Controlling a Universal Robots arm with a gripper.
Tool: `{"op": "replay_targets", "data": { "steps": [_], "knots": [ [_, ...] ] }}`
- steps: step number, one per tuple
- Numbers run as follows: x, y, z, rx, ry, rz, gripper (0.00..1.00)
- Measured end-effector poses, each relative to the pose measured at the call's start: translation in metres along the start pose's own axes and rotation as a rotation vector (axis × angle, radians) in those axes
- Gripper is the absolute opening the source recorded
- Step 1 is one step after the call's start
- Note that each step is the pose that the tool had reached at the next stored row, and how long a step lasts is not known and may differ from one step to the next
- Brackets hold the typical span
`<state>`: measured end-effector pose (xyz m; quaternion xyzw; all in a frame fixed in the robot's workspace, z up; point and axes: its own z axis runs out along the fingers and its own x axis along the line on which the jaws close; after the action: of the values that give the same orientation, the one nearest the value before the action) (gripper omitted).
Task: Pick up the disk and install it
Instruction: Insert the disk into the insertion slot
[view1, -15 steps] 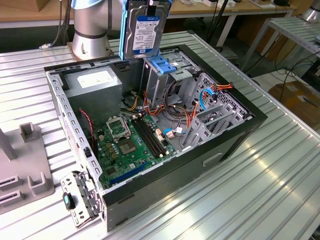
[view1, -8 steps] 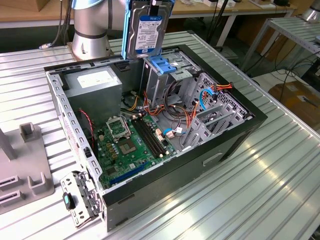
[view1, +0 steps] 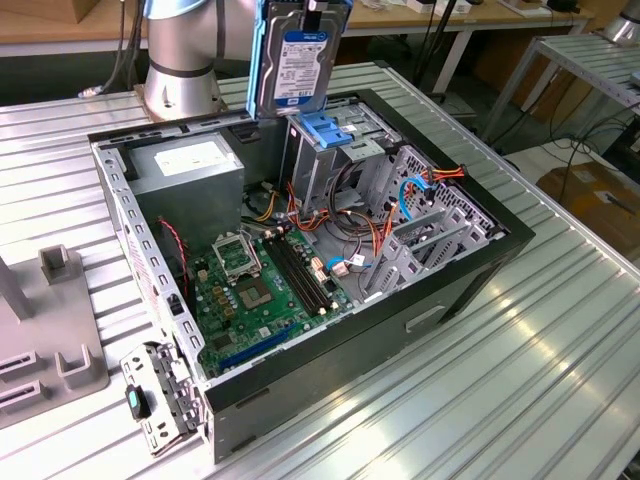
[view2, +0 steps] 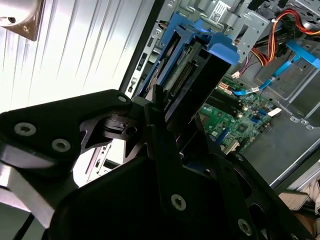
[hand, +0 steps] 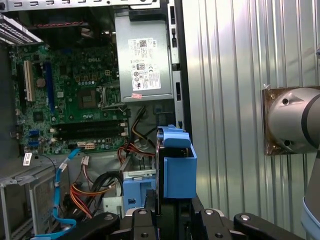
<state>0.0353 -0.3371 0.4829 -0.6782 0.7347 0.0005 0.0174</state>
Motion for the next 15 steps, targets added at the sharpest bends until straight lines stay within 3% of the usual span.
{"op": "replay_targets", "data": {
  "steps": [4,7,15],
  "knots": [
    [-0.0017,-0.0216,0.0005,0.0,0.0,0.0,0.35],
    [-0.0022,-0.0273,0.0007,0.0,0.0,0.0,0.35],
    [-0.0023,-0.0284,0.0007,0.0,0.0001,0.0,0.35]
  ]
}}
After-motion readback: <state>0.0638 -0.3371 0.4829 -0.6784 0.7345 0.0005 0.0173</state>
